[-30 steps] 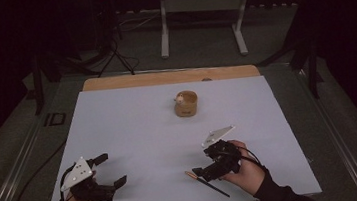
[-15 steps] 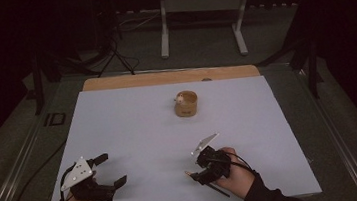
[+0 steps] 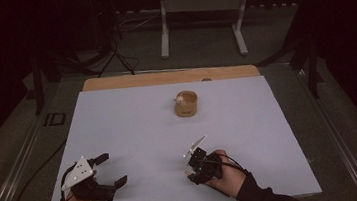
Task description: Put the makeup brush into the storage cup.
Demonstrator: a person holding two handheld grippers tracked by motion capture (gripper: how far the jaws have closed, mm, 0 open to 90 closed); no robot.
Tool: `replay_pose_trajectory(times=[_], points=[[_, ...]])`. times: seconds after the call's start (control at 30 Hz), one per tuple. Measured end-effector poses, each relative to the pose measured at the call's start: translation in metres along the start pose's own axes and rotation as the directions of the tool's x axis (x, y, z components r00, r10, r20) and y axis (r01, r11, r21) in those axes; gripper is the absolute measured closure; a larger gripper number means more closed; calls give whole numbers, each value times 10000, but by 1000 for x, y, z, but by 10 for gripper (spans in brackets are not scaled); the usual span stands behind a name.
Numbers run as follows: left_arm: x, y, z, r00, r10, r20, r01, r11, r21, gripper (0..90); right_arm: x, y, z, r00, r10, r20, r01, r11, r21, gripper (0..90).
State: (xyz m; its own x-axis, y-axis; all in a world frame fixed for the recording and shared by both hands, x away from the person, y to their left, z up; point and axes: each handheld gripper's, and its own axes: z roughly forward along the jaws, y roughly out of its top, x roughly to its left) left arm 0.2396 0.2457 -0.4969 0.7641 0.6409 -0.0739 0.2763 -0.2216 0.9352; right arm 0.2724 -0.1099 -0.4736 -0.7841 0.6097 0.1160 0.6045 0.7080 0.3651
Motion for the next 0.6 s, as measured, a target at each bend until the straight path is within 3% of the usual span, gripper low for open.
replay_pose_trajectory(times=[0.3, 0.43, 0.6], points=[[0, 0, 1, 10000, -24, 20, 24, 10000, 21, 6, 1, 6, 10, 9997, 97, 232, -116, 9963, 849, 714], [0, 0, 1, 10000, -20, 23, 20, 10000, 30, 6, 2, 9, 14, 9988, -158, 467, 106, 9939, 1101, 716], [1, 0, 1, 10000, -33, 46, 32, 10000, 33, 6, -1, 11, 17, 9991, -121, 397, 69, 9916, 1294, 729]])
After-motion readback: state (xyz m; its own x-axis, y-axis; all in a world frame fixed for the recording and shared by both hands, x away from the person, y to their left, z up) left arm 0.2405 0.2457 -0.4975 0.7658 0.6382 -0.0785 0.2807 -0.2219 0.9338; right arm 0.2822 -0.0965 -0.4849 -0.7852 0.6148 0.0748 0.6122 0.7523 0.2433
